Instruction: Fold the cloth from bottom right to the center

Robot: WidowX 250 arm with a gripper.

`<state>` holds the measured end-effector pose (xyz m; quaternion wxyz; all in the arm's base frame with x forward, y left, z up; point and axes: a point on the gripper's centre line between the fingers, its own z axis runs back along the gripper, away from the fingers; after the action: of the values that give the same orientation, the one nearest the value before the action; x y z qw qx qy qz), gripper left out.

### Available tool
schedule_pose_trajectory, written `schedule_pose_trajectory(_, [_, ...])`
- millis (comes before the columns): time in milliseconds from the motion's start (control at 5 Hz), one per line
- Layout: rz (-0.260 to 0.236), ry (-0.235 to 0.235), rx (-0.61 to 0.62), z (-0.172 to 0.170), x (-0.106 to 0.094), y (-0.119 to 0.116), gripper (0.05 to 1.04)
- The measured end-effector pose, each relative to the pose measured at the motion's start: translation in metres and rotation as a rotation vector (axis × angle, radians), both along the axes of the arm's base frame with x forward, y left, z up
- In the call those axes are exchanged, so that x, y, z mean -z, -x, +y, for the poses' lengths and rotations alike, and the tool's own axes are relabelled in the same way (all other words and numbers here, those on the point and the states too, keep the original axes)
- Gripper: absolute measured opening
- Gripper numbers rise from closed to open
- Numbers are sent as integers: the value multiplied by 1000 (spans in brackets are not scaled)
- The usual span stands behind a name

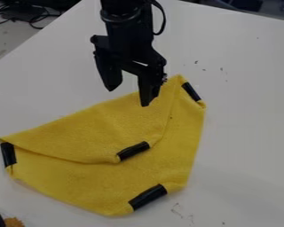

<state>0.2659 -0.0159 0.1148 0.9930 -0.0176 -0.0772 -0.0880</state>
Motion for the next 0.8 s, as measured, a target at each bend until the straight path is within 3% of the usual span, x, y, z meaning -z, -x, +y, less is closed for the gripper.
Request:
schedule_pose_trajectory(200, [22, 1, -12, 0, 7, 3, 1000])
schedule_pose_trajectory(600, [-53, 3, -105, -28, 26, 34, 1000])
schedule_pose_trajectory(800, [-64, 31, -147, -50, 43, 54, 1001])
